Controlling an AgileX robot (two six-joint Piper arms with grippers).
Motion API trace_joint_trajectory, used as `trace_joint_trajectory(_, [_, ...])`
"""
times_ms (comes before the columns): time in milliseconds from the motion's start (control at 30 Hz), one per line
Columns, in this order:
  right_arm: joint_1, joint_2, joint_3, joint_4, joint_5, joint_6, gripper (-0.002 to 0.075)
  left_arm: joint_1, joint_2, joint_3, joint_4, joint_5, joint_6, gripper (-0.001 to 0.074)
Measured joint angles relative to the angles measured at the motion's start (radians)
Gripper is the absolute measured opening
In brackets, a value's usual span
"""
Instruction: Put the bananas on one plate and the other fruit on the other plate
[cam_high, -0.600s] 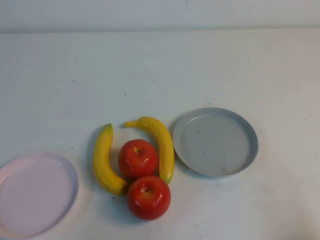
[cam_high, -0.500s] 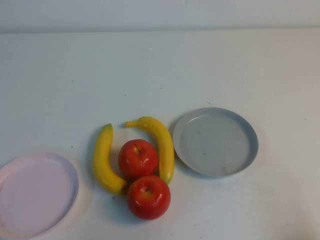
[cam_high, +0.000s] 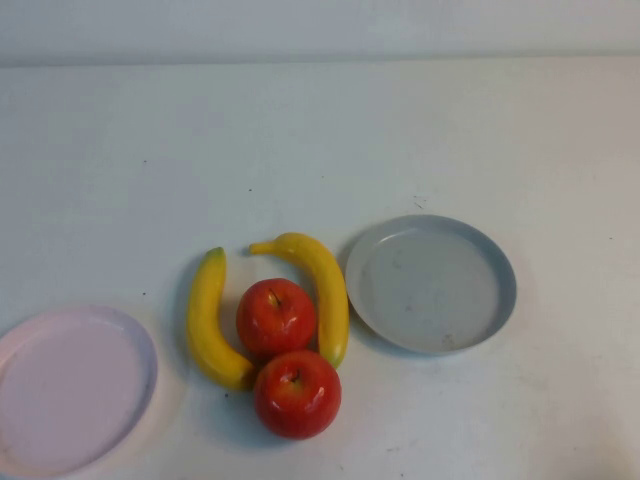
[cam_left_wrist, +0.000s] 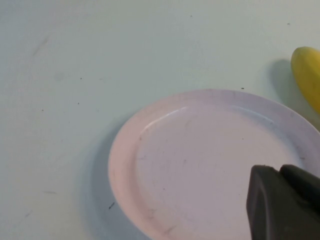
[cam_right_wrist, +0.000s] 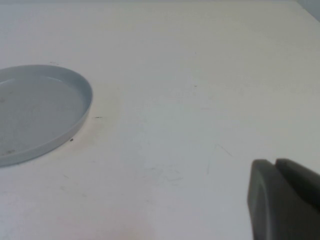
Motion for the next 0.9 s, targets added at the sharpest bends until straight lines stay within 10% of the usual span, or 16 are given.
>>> trace_joint_trajectory(900, [0.000,0.000,0.000,0.000,0.000,0.000,-0.0016,0.000,0.000,0.000,-0.022,-0.023,0.000,0.0004])
